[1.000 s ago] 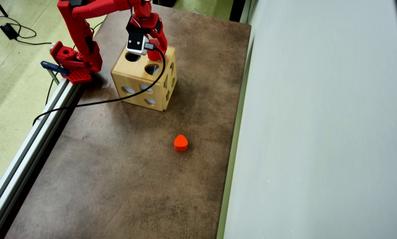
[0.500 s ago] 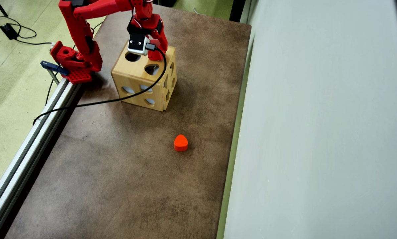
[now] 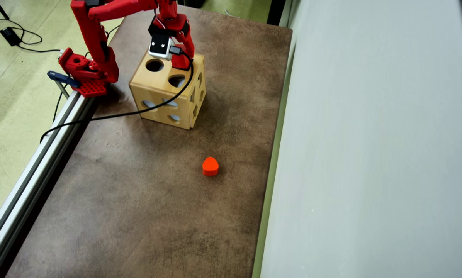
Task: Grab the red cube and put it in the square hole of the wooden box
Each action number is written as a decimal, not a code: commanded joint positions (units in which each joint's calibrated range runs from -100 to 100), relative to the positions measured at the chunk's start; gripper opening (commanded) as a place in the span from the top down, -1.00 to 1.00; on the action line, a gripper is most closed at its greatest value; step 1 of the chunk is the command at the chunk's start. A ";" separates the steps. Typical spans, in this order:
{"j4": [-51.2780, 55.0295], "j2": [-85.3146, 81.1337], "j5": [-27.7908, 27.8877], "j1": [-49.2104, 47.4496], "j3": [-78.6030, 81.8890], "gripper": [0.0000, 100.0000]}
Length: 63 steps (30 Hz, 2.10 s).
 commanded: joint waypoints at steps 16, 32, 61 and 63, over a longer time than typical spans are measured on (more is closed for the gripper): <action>0.27 3.36 0.34 2.73 -1.59 0.96; 0.19 3.61 0.54 2.51 -2.12 0.93; 5.26 -50.15 0.54 0.28 -1.32 0.18; 5.26 -53.80 0.54 0.65 -1.32 0.18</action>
